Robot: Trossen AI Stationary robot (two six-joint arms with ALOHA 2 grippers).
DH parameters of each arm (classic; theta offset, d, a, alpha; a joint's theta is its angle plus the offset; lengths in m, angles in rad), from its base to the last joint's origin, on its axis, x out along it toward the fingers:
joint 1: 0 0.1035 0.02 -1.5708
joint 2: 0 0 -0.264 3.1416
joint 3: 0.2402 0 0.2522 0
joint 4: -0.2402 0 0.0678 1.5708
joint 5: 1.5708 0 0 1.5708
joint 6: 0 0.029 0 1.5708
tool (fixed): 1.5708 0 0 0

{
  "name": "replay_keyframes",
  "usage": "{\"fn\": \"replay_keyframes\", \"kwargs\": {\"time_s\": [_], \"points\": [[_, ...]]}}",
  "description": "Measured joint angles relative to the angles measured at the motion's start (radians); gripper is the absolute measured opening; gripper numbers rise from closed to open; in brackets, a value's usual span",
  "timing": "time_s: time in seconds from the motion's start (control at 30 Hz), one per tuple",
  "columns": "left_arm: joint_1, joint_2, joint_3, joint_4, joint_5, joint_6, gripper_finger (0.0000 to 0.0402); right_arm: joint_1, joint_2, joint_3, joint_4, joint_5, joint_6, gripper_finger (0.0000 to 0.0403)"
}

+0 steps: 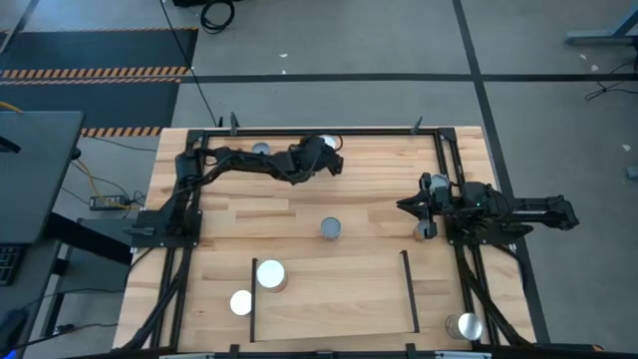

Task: Pick and place cans onto a shelf
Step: Put the canned corn on the shelf aligned with the other canned corn

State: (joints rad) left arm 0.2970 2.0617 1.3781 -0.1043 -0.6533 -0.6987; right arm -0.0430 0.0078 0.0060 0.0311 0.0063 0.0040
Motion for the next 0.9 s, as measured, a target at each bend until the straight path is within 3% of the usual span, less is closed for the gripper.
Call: {"fn": "replay_keyframes", "kwargs": {"time_s": [0.43, 0.9], "points": [[0.018, 0.007, 0.001, 0.027, 0.003, 0.24, 0.038, 0.0, 0.0, 0.0, 0.0, 0.0, 0.0, 0.0047], [0.027, 0.007, 0.001, 0.034, 0.038, 0.183, 0.038, 0.0, 0.0, 0.0, 0.0, 0.0, 0.0, 0.0047]]}}
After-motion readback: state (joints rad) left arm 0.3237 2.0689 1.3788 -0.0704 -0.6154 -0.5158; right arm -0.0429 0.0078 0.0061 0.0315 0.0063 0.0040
